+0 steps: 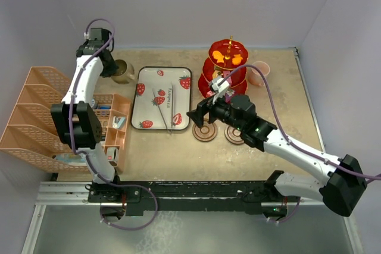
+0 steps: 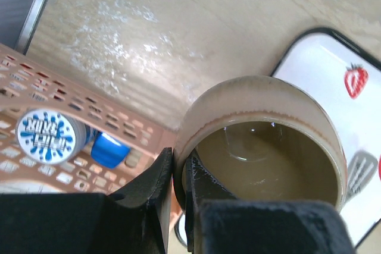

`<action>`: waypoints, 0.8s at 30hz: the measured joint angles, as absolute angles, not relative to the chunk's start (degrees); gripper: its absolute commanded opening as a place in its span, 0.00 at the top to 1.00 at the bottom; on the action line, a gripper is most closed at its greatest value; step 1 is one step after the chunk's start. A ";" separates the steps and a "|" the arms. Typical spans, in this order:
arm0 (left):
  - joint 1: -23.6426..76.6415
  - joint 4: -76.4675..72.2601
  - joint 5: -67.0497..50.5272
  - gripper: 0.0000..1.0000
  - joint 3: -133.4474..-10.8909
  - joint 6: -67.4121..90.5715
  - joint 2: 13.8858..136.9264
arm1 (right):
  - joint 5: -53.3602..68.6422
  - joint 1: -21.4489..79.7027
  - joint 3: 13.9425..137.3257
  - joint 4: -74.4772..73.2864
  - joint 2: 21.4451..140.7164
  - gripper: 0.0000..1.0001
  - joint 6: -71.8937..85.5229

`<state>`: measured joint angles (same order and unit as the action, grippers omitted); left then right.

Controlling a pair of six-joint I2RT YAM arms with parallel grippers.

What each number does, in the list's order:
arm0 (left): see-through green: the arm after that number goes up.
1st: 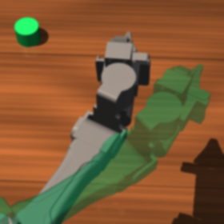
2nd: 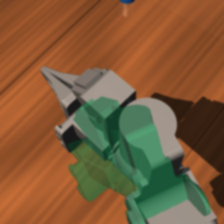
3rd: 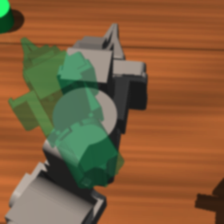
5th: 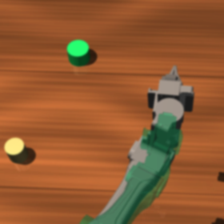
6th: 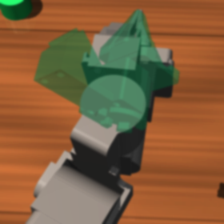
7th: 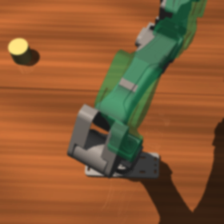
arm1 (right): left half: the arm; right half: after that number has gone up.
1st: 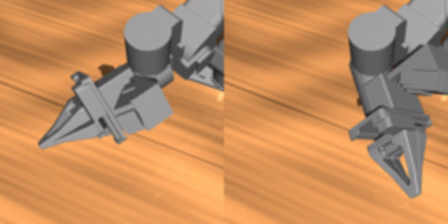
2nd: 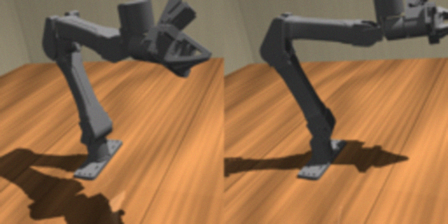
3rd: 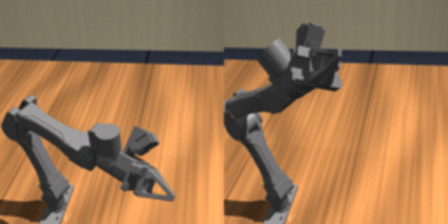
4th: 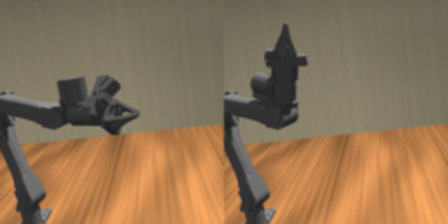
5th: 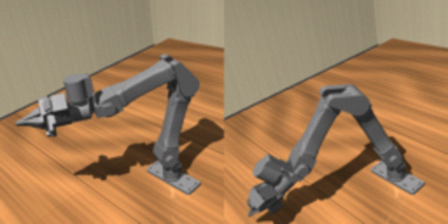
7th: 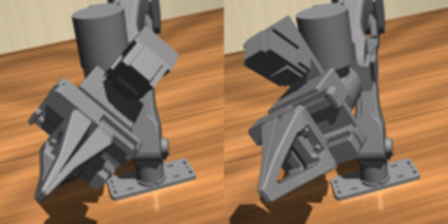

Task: Serve the afternoon tea
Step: Pick up the cup at the center of the board, then place the cup on the coaster.

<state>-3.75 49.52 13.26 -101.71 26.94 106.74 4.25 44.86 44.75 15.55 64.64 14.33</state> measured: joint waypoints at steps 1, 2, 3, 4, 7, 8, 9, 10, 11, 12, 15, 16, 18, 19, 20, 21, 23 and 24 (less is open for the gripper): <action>-2.68 50.33 13.80 1.00 -101.71 26.81 105.91 | 4.23 45.12 44.75 15.66 64.86 0.11 14.20; -1.15 51.24 14.63 1.00 -101.67 26.74 104.90 | 4.12 45.36 44.75 15.79 64.90 0.12 14.00; 0.45 52.10 15.42 1.00 -101.62 26.70 103.94 | 3.81 45.82 44.73 15.97 64.88 0.13 13.72; 2.24 52.88 15.99 1.00 -101.45 26.55 102.74 | 3.49 46.35 44.66 16.47 64.86 0.13 13.34; 6.37 55.09 16.29 1.00 -101.08 26.70 99.68 | 1.39 48.38 44.60 17.58 64.86 0.14 12.10; 7.46 55.48 16.32 1.00 -100.64 26.98 98.63 | 0.14 49.36 44.53 18.04 64.86 0.15 11.46; 8.43 55.90 16.43 1.00 -100.14 27.35 97.62 | -0.73 50.09 44.53 18.35 64.86 0.16 11.03; 9.30 56.45 16.78 1.00 -99.57 27.68 96.62 | -1.87 51.09 44.53 18.83 64.88 0.16 10.46; 10.07 57.04 17.30 1.00 -99.02 28.05 95.79 | -2.74 51.94 44.51 19.31 64.88 0.17 9.98; 10.79 57.56 17.76 1.00 -98.45 28.40 95.09 | -4.01 52.95 44.51 20.08 65.01 0.17 9.37; 13.17 59.11 18.94 1.00 -95.77 29.95 93.19 | -6.90 55.61 44.51 22.33 66.17 0.20 7.86; 13.91 59.46 19.09 1.00 -94.63 30.74 92.64 | -8.03 56.66 44.51 23.27 66.94 0.21 7.29; 15.22 59.79 19.07 1.00 -92.29 32.10 91.61 | -9.85 58.50 44.51 24.71 68.64 0.22 6.35; 15.97 59.94 19.03 1.00 -90.85 32.91 91.02 | -10.96 59.53 44.51 25.32 69.63 0.23 5.80; 16.53 60.23 19.00 1.00 -89.82 33.69 90.54 | -11.94 60.51 44.51 26.13 70.72 0.23 5.34; 17.02 60.69 18.87 1.00 -88.97 34.30 90.08 | -12.97 61.28 44.51 26.79 71.59 0.24 4.99; 17.74 61.76 18.72 1.00 -87.94 35.70 89.30 | -14.94 62.67 44.51 27.99 73.32 0.26 4.47; 18.04 62.08 18.79 1.00 -87.59 36.51 88.84 | -15.94 63.29 44.51 28.62 74.13 0.26 4.34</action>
